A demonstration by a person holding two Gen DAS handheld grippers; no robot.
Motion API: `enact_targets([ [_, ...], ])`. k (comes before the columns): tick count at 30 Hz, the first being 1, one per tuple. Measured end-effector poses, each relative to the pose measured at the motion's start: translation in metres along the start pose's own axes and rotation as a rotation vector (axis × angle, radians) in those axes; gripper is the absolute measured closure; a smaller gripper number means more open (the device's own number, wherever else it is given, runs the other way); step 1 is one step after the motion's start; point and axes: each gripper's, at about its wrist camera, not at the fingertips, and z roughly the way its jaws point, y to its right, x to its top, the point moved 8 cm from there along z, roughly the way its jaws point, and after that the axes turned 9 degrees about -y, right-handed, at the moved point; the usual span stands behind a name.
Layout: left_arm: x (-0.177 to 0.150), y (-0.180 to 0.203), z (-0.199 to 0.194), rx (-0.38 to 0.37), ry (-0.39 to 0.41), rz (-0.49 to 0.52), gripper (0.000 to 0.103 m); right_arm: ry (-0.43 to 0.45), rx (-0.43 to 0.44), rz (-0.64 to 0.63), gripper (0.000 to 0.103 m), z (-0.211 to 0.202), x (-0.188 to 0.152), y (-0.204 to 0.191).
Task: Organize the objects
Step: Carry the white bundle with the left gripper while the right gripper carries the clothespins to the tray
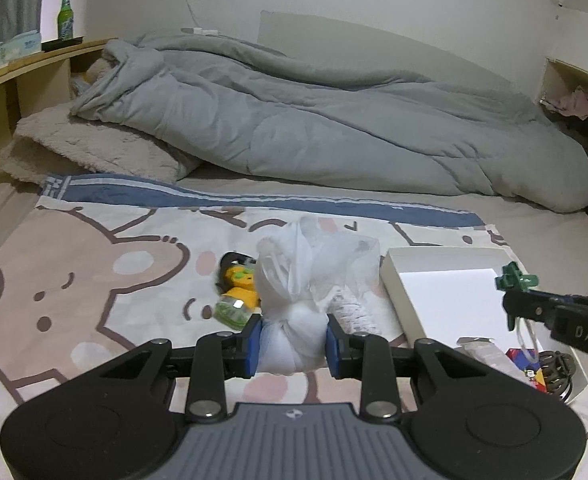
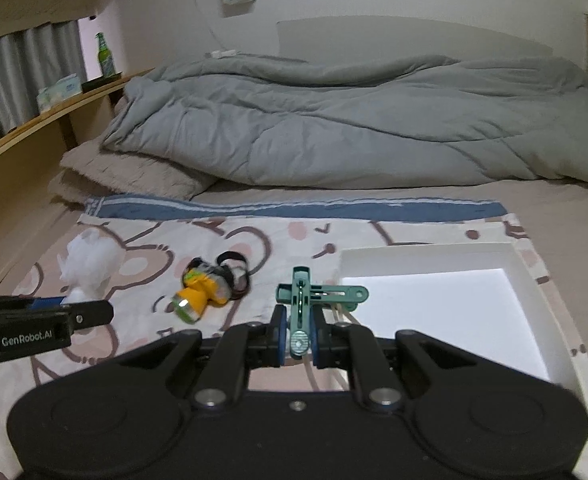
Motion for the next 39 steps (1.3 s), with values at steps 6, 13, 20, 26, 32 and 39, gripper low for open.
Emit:
enact_targets([
  [6, 0.004, 0.03, 0.01, -0.044, 0.011, 0.019, 0.07, 0.015, -0.049, 0.043, 0.091, -0.006, 0.002, 0.04],
  [13, 0.01, 0.067, 0.025, -0.107, 0.025, 0.042, 0.07, 0.022, -0.117, 0.089, 0.091, -0.005, 0.003, 0.086],
  [20, 0.015, 0.099, 0.045, -0.138, 0.016, 0.066, 0.07, 0.018, -0.173, 0.143, 0.091, 0.002, 0.0, 0.135],
  [26, 0.014, 0.129, 0.072, -0.163, -0.031, 0.115, 0.07, -0.01, -0.209, 0.199, 0.091, 0.016, -0.005, 0.166],
  [32, 0.013, 0.16, 0.096, -0.235, -0.068, 0.137, 0.07, -0.027, -0.242, 0.253, 0.091, 0.033, -0.007, 0.186],
  [39, 0.009, 0.174, 0.122, -0.275, -0.093, 0.117, 0.069, -0.051, -0.28, 0.288, 0.091, 0.047, -0.014, 0.206],
])
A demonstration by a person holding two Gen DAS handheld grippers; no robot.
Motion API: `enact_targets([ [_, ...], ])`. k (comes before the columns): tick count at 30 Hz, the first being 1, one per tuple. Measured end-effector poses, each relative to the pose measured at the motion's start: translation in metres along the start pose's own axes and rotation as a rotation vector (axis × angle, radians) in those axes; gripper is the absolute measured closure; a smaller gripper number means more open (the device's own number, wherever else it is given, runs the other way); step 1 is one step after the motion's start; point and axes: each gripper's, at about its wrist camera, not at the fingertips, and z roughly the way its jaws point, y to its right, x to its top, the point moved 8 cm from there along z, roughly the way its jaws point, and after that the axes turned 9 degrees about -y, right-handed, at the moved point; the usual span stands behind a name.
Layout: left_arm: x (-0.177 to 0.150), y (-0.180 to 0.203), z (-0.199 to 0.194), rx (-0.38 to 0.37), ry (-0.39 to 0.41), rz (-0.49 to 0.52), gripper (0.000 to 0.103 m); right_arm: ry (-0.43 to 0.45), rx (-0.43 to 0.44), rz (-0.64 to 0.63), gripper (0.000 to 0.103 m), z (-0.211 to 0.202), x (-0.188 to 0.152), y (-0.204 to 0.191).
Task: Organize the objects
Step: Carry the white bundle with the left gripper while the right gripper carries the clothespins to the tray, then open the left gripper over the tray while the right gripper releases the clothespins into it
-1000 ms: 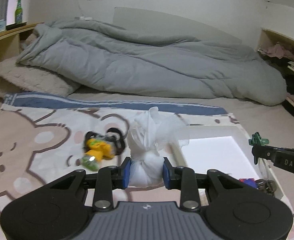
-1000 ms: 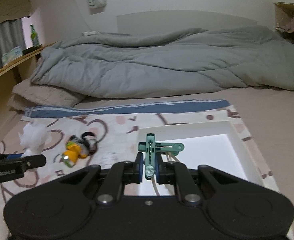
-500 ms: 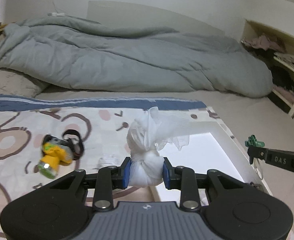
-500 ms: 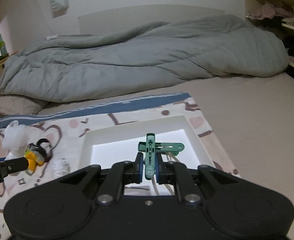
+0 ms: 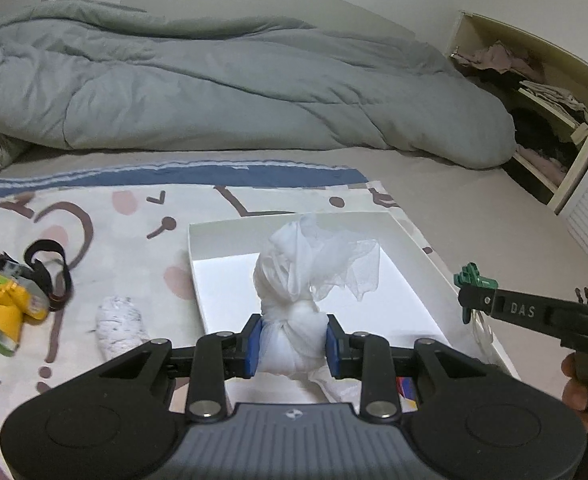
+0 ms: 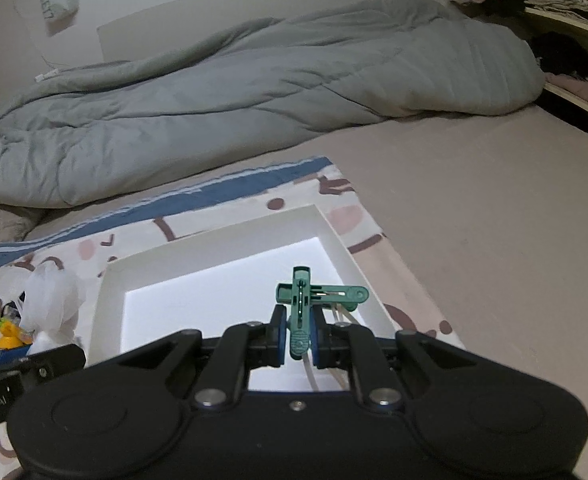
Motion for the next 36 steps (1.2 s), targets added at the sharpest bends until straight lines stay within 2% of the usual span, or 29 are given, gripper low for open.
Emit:
enact_targets([
  [1, 0.0, -0.001, 0.003, -0.006, 0.003, -0.008, 0.066, -0.003, -0.005, 0.003, 0.091, 0.002, 0.0, 0.002],
  [4, -0.001, -0.003, 0.014, -0.029, -0.013, -0.035, 0.032, -0.01, -0.013, 0.013, 0.09, 0.007, -0.002, 0.008],
  [8, -0.003, -0.003, 0.019, 0.0, -0.028, -0.013, 0.032, -0.028, -0.007, 0.045, 0.077, 0.011, -0.005, 0.015],
  [19, -0.002, -0.005, 0.006, 0.022, -0.033, -0.021, 0.032, -0.074, 0.006, 0.038, 0.072, 0.009, -0.012, 0.017],
  [34, -0.002, -0.007, -0.014, 0.05, -0.023, -0.009, 0.032, -0.052, 0.018, 0.032, 0.062, -0.013, -0.015, 0.017],
  [36, -0.002, -0.007, -0.017, 0.053, -0.019, -0.007, 0.032, -0.043, 0.019, 0.026, 0.058, -0.019, -0.015, 0.015],
])
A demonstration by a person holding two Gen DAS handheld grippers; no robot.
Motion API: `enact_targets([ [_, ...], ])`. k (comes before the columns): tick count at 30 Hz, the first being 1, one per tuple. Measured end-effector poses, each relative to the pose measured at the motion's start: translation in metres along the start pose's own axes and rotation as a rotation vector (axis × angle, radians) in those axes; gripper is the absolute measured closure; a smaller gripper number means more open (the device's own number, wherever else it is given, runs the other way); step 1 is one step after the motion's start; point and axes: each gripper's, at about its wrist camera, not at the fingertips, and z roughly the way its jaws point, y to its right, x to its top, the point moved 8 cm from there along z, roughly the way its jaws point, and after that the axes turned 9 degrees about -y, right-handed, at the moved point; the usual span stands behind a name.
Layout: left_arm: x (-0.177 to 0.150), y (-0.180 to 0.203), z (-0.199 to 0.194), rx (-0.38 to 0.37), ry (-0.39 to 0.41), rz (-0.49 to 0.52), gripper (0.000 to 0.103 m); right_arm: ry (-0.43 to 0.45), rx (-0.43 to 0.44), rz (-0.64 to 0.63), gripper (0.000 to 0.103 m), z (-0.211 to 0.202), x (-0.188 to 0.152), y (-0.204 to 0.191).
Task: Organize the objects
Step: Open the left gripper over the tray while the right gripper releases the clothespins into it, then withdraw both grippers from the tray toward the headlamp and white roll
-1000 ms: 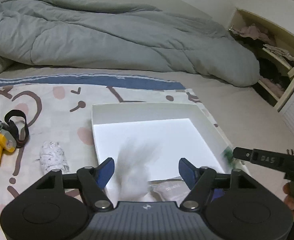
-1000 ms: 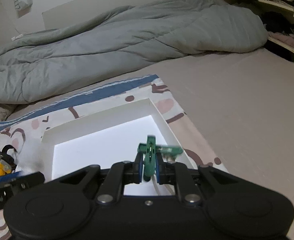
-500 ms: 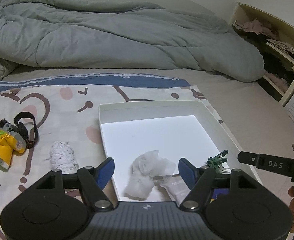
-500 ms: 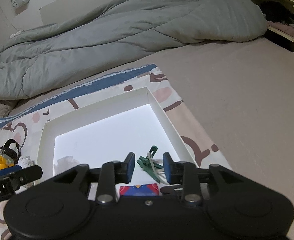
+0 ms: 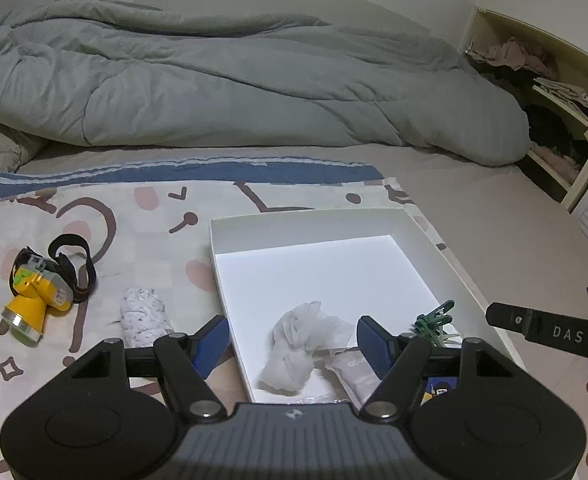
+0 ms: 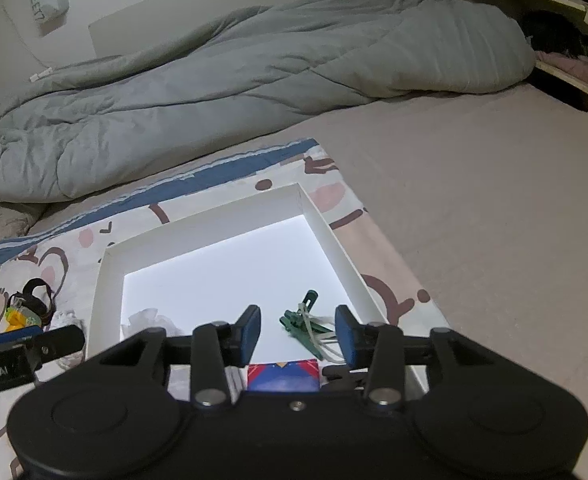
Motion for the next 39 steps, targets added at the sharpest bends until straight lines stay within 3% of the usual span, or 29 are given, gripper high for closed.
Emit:
enact_targets([
  [19, -0.008, -0.002, -0.043, 0.03, 0.04, 0.025, 0.028, 0.082, 0.003, -0.039, 0.047, -0.051, -0.01, -0.009],
  [22, -0.009, -0.002, -0.05, 0.039, 0.053, 0.029, 0.022, 0.098, -0.008, -0.055, 0.043, -0.059, -0.012, -0.012],
  [26, -0.01, -0.004, -0.058, 0.065, 0.069, 0.037, 0.011, 0.128, -0.025, -0.094, 0.028, -0.07, -0.015, -0.014],
  [39, -0.016, -0.008, -0.074, 0.102, 0.087, 0.055, 0.001, 0.192, -0.098, -0.137, 0.004, -0.093, -0.022, -0.014],
])
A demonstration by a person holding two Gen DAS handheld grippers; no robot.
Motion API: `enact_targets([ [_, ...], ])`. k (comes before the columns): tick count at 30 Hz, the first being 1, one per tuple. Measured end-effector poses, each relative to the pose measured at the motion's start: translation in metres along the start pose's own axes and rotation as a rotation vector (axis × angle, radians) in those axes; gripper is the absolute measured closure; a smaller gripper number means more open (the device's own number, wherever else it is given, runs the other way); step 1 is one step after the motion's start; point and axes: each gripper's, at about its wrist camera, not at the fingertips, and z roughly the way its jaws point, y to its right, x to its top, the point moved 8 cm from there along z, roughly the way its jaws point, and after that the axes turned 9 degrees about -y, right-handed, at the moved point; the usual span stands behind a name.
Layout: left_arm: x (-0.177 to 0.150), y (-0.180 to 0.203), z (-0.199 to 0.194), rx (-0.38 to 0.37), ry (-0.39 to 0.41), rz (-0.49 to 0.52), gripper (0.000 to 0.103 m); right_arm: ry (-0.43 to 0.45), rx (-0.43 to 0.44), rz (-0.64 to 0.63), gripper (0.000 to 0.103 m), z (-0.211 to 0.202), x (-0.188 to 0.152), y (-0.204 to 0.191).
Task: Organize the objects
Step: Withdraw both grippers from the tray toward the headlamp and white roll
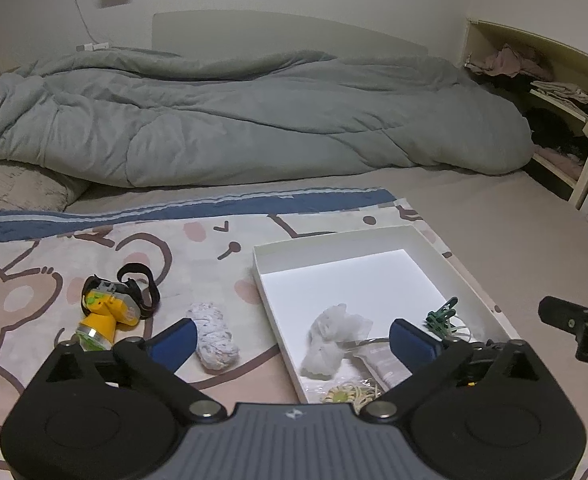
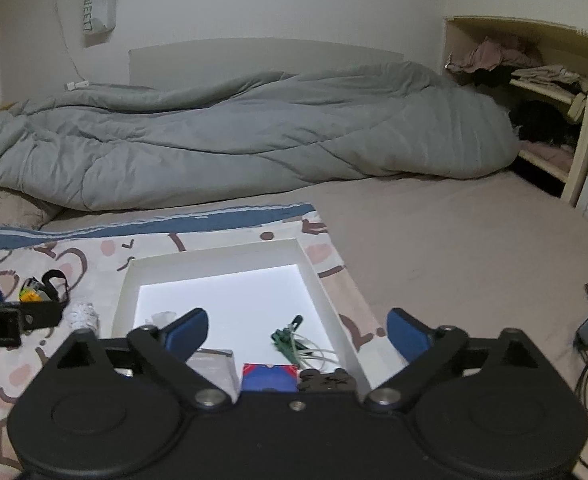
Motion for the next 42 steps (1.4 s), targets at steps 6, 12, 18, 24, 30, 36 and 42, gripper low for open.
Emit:
enact_targets([
  [6, -0.002, -0.002, -0.003, 0.006, 0.002, 0.005, 0.0, -0.001, -0.016, -0.003, 0.0, -0.003, -0.002, 0.003],
  [12, -0.002, -0.002, -0.003, 0.006, 0.002, 0.005, 0.0, -0.012, -0.025, -0.004, 0.0, -0.002, -0.004, 0.004],
  [18, -0.005, -0.008, -0.003, 0.012, 0.001, 0.006, 0.0, -0.02, -0.033, 0.003, 0.0, 0.001, -0.005, 0.005],
  [24, -0.007, -0.028, -0.003, 0.042, -0.003, 0.0, 0.0, -0.032, -0.026, -0.009, 0.0, 0.009, -0.006, -0.005],
  [30, -0.006, -0.059, -0.007, 0.07, -0.002, -0.048, 0.0, -0.033, -0.001, -0.017, 0.0, 0.015, -0.002, -0.026],
  [36, -0.007, -0.086, -0.012, 0.099, 0.004, -0.082, 0.0, -0.03, 0.035, -0.037, 0.0, 0.018, 0.001, -0.057],
  [42, -0.013, -0.115, -0.019, 0.141, 0.008, -0.105, 0.0, -0.022, 0.083, -0.061, 0.0, 0.017, 0.005, -0.095],
])
